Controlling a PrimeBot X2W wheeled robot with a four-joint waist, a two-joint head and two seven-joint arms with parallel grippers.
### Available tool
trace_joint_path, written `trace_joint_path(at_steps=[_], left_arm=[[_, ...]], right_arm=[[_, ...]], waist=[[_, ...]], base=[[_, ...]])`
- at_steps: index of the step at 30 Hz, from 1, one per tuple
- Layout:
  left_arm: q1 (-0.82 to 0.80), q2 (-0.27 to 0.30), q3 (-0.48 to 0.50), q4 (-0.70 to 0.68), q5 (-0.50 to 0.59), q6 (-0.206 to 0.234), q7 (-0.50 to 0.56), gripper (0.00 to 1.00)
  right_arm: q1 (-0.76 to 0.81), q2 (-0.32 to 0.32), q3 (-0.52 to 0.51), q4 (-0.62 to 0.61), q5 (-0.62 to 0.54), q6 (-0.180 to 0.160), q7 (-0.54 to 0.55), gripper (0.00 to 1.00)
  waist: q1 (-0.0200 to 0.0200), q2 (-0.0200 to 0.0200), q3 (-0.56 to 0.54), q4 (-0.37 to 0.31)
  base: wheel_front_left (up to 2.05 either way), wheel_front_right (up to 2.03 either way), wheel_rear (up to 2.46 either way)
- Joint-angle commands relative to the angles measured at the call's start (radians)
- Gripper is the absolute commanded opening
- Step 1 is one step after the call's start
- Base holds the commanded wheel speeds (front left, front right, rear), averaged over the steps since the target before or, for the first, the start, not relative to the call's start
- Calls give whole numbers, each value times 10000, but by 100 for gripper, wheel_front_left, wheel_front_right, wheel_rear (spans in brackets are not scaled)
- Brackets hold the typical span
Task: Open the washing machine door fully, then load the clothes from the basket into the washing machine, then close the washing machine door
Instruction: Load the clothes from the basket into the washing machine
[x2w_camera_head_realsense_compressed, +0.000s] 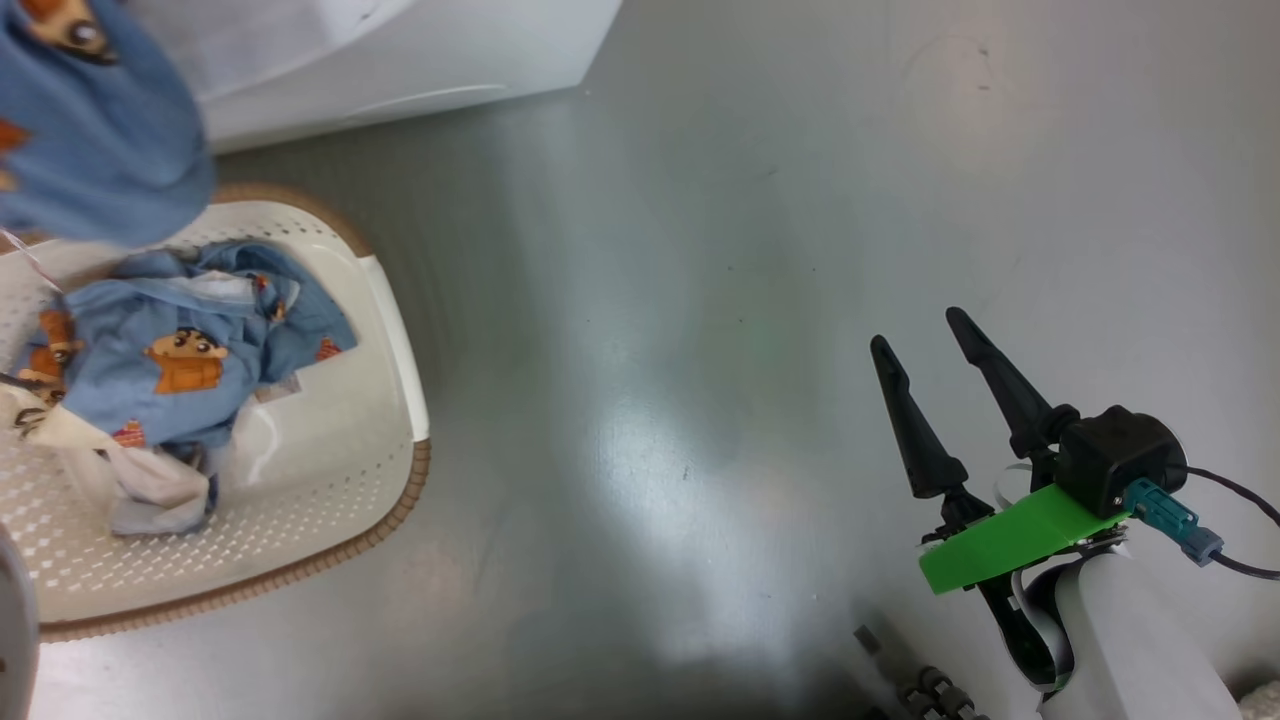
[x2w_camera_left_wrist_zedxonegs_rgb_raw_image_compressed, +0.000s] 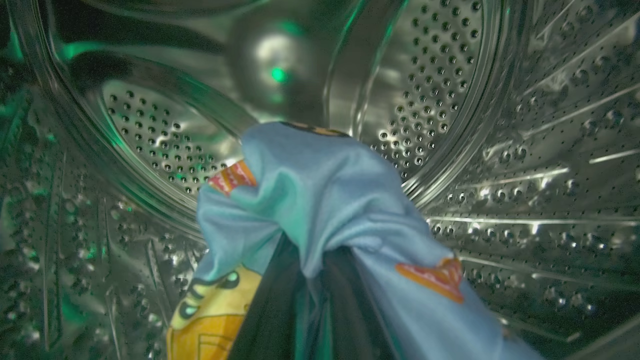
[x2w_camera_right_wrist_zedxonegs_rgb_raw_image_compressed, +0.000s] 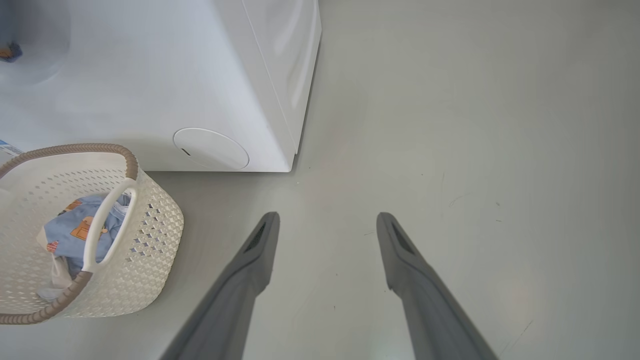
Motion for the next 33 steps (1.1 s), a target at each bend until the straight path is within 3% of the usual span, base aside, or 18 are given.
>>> trace_joint_path(at_steps=[1, 4, 8, 9, 10, 20, 33], left_arm=[[-19, 537, -68, -894, 198, 176, -65, 0], [317, 605, -130, -1934, 286, 305, -68, 0], [788, 487, 14, -2011, -7, 275, -70, 0], [874, 435, 37, -1895, -90, 227, -70, 40], [935, 381, 78, -1800, -180, 195, -70, 100], [1143, 104, 218, -1228, -632, -187, -71, 100], [2186, -501, 480, -2593, -947, -589, -72, 100]], right_arm=[[182, -29, 236, -161, 123, 63, -48, 100], [114, -24, 235, -162, 138, 63, -48, 100], [28, 13, 226, -125, 137, 63, -48, 100], [17, 30, 228, -111, 141, 63, -48, 100], [7, 41, 234, -99, 143, 63, -48, 100], [-123, 76, 115, -63, 158, 63, -48, 100], [-162, 72, -219, -160, 91, 63, -48, 100]], waist=[[0, 0, 113, -107], [0, 0, 163, -155], [0, 0, 124, -143], [0, 0, 99, -134], [0, 0, 77, -120], [0, 0, -75, 99], [0, 0, -308, 598]], base=[[0, 0, 0], [0, 0, 0], [0, 0, 0], [0, 0, 0], [0, 0, 0], [0, 0, 0], [0, 0, 0]])
